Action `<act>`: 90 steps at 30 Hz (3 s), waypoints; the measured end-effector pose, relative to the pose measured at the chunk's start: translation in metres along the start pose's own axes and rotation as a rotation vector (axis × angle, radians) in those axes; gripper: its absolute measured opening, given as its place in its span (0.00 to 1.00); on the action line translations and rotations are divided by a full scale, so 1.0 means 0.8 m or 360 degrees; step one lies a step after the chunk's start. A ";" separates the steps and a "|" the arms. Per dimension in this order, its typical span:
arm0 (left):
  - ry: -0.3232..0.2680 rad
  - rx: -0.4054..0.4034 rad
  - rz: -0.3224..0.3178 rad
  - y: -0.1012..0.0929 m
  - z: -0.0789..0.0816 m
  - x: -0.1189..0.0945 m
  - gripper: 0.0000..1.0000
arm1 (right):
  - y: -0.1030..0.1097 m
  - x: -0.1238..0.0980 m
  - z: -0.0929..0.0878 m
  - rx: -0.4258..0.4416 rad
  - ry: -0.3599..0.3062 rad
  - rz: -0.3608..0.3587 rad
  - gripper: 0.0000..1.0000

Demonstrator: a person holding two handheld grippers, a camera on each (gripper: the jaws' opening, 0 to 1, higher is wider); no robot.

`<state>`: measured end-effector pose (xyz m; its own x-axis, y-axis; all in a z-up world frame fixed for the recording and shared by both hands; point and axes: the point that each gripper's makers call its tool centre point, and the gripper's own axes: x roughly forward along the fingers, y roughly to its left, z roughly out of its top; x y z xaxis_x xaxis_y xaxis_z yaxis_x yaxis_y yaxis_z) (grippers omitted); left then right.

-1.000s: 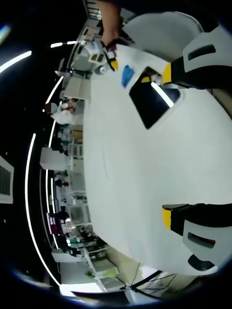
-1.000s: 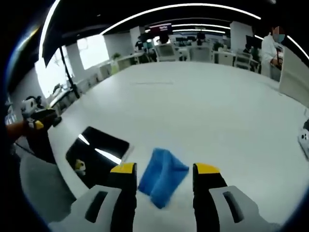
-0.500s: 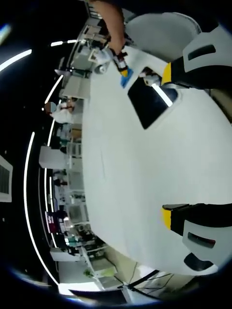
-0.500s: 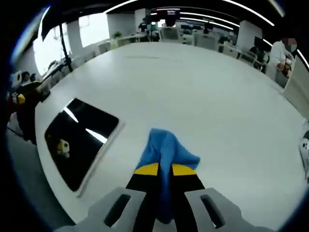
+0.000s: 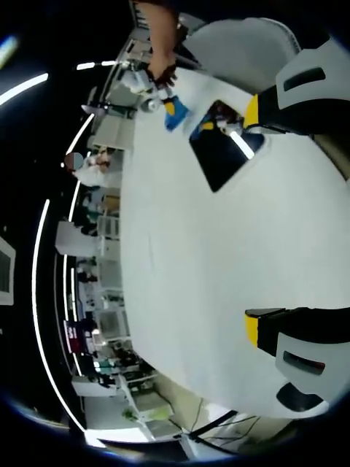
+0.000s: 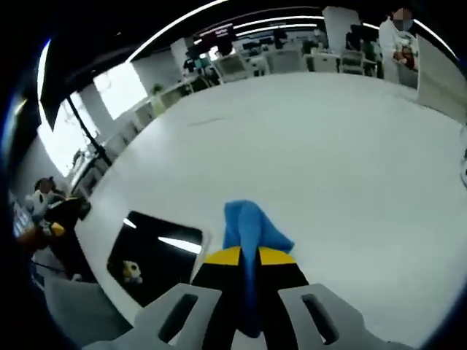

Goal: Wipe the mirror surface with the cleaning cloth until all visible marks leave the cleaned area.

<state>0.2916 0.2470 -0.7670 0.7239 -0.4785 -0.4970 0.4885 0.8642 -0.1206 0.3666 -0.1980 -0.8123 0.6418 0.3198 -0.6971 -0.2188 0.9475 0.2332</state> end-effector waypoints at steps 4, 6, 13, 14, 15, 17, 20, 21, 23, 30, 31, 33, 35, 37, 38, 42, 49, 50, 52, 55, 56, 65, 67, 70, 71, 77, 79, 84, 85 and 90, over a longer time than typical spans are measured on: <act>0.0005 0.0014 -0.0016 -0.001 0.000 -0.001 1.00 | 0.016 -0.007 0.013 0.0035 -0.0022 0.0060 0.02; 0.0019 0.0020 -0.0016 0.002 -0.004 0.001 1.00 | 0.035 -0.005 0.014 0.0085 -0.0009 0.0123 0.02; -0.0011 0.0028 -0.0020 -0.003 0.004 0.001 1.00 | 0.095 0.039 0.002 -0.0041 0.0078 0.0170 0.02; -0.0011 0.0031 -0.0020 -0.004 0.003 0.000 1.00 | 0.096 0.051 -0.003 -0.0035 0.0094 0.0159 0.02; -0.0010 0.0030 -0.0022 -0.004 0.002 0.000 1.00 | 0.096 0.058 -0.009 -0.0023 0.0121 0.0149 0.02; -0.0007 0.0029 -0.0027 -0.008 -0.001 0.000 1.00 | 0.102 0.071 -0.016 0.0005 0.0141 0.0156 0.02; -0.0003 0.0022 -0.0033 -0.012 -0.005 0.000 1.00 | 0.107 0.079 -0.024 -0.0018 0.0151 0.0133 0.01; 0.0001 0.0020 -0.0037 -0.016 -0.006 -0.001 1.00 | 0.108 0.083 -0.028 -0.0027 0.0160 0.0121 0.01; 0.0009 0.0026 -0.0045 -0.018 -0.009 -0.001 1.00 | 0.107 0.087 -0.038 -0.0049 0.0195 0.0099 0.01; 0.0004 0.0015 -0.0027 -0.011 -0.011 -0.002 1.00 | 0.105 0.090 -0.045 -0.0080 0.0226 0.0062 0.01; 0.0005 0.0016 -0.0029 -0.011 -0.011 -0.001 1.00 | 0.105 0.090 -0.045 -0.0076 0.0231 0.0058 0.01; 0.0008 0.0025 -0.0036 -0.011 -0.011 0.000 1.00 | 0.116 0.093 -0.046 -0.0050 0.0255 0.0078 0.01; 0.0005 0.0023 -0.0038 -0.011 -0.009 0.001 1.00 | 0.135 0.097 -0.047 -0.0052 0.0267 0.0108 0.01; 0.0000 0.0022 -0.0038 -0.010 -0.008 0.001 1.00 | 0.155 0.105 -0.047 -0.0106 0.0277 0.0142 0.00; 0.0000 0.0020 -0.0039 -0.010 -0.008 0.001 1.00 | 0.163 0.108 -0.046 -0.0111 0.0287 0.0147 0.00; 0.0001 0.0023 -0.0043 -0.010 -0.009 0.000 1.00 | 0.194 0.123 -0.043 -0.0148 0.0333 0.0182 0.00; -0.0001 0.0000 -0.0027 -0.007 -0.017 -0.006 1.00 | 0.230 0.141 -0.037 -0.0201 0.0385 0.0225 0.00; -0.0002 -0.0006 -0.0024 -0.007 -0.018 -0.008 1.00 | 0.235 0.143 -0.037 -0.0200 0.0392 0.0231 0.00; -0.0005 -0.0013 -0.0019 -0.007 -0.020 -0.011 1.00 | 0.251 0.147 -0.038 -0.0272 0.0418 0.0245 0.00; 0.0000 -0.0025 -0.0004 -0.005 -0.024 -0.016 1.00 | 0.281 0.159 -0.036 -0.0329 0.0431 0.0284 0.00; -0.0002 -0.0029 0.0000 -0.004 -0.025 -0.018 1.00 | 0.286 0.161 -0.034 -0.0320 0.0434 0.0285 0.00; 0.0002 -0.0060 0.0029 0.001 -0.032 -0.024 1.00 | 0.336 0.181 -0.031 -0.0410 0.0465 0.0351 0.00; 0.0002 -0.0061 0.0028 0.001 -0.031 -0.023 1.00 | 0.337 0.181 -0.031 -0.0441 0.0463 0.0350 0.00; 0.0000 -0.0044 0.0022 0.002 -0.026 -0.021 1.00 | 0.333 0.180 -0.032 -0.0441 0.0452 0.0365 0.00; 0.0001 -0.0041 0.0021 0.003 -0.024 -0.020 1.00 | 0.334 0.179 -0.033 -0.0460 0.0445 0.0364 0.00; -0.0008 -0.0015 0.0014 0.002 -0.015 -0.019 1.00 | 0.337 0.167 -0.046 -0.0443 0.0470 0.0382 0.00; -0.0010 -0.0012 0.0013 0.002 -0.015 -0.018 1.00 | 0.338 0.162 -0.052 -0.0437 0.0475 0.0389 0.00; -0.0009 -0.0004 0.0008 -0.001 -0.016 -0.018 1.00 | 0.337 0.142 -0.073 -0.0416 0.0501 0.0418 0.00; -0.0009 -0.0005 0.0009 -0.002 -0.016 -0.018 1.00 | 0.338 0.138 -0.077 -0.0415 0.0506 0.0422 0.00; -0.0007 -0.0005 0.0002 -0.008 -0.019 -0.017 1.00 | 0.344 0.125 -0.093 -0.0416 0.0527 0.0451 0.00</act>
<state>0.2710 0.2505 -0.7724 0.7267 -0.4781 -0.4933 0.4861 0.8653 -0.1225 0.3161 0.0948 -0.8682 0.2722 0.5059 -0.8185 -0.5544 0.7777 0.2964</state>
